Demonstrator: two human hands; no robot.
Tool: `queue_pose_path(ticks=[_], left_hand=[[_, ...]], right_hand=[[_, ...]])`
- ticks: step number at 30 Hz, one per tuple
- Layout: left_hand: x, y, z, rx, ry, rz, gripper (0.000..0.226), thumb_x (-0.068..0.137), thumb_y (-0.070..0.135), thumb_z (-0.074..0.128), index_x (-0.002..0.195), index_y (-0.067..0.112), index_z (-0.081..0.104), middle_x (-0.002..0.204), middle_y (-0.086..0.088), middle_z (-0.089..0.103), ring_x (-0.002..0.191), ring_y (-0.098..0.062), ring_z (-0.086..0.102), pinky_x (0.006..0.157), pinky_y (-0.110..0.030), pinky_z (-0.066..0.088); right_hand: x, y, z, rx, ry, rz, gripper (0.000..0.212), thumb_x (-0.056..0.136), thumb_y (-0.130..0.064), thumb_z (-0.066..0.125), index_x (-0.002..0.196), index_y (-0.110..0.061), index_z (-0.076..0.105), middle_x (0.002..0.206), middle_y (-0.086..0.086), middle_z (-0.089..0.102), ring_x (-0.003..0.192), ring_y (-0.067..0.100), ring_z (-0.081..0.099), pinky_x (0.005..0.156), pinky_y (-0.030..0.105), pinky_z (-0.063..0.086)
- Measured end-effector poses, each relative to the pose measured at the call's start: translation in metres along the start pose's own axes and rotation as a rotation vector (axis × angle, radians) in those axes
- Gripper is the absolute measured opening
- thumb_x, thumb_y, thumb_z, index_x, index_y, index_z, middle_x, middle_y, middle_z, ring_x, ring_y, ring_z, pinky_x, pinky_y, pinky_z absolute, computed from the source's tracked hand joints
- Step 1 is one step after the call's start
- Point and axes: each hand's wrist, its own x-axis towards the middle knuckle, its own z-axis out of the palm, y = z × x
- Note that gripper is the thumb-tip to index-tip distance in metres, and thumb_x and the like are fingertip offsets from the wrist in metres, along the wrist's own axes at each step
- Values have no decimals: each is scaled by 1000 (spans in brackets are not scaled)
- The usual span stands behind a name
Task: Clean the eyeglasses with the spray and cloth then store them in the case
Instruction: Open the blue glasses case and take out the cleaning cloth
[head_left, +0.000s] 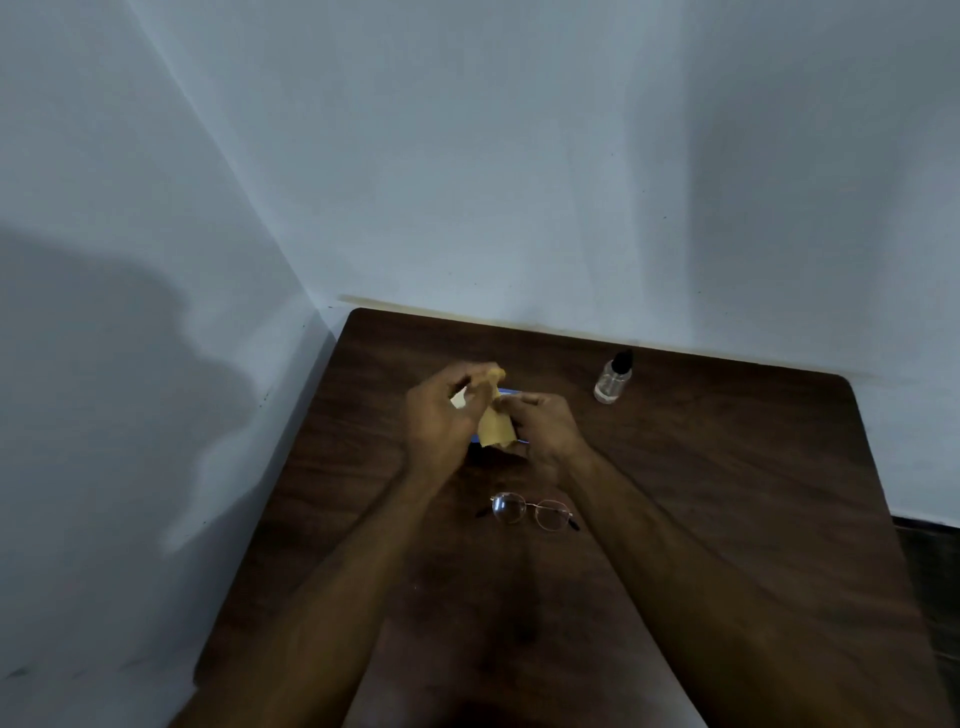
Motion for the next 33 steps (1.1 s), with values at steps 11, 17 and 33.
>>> queue_pose_path(ticks=[11, 17, 33], left_hand=[[-46, -34, -4, 301, -137, 328, 57, 82, 13, 67, 139, 8, 65, 144, -4, 65, 140, -17, 56, 124, -37, 37], [-21, -29, -3, -338, 233, -448, 42, 98, 13, 71, 140, 12, 62, 135, -7, 70, 116, -12, 69, 101, -30, 57], [-61, -90, -23, -447, 193, -781, 10, 94, 3, 75, 103, 8, 75, 96, -7, 77, 89, -15, 74, 72, -25, 65]], right_hand=[[-1, 4, 4, 177, -30, 83, 21, 99, -14, 56, 108, -2, 71, 96, 16, 75, 79, 26, 71, 67, 34, 55], [-2, 9, 7, 99, -206, 24, 25, 88, 9, 64, 105, -4, 75, 96, 13, 77, 84, 24, 72, 74, 37, 60], [10, 69, 1, -661, 57, -137, 15, 88, -5, 76, 98, -16, 72, 94, 3, 73, 82, 18, 72, 67, 32, 61]])
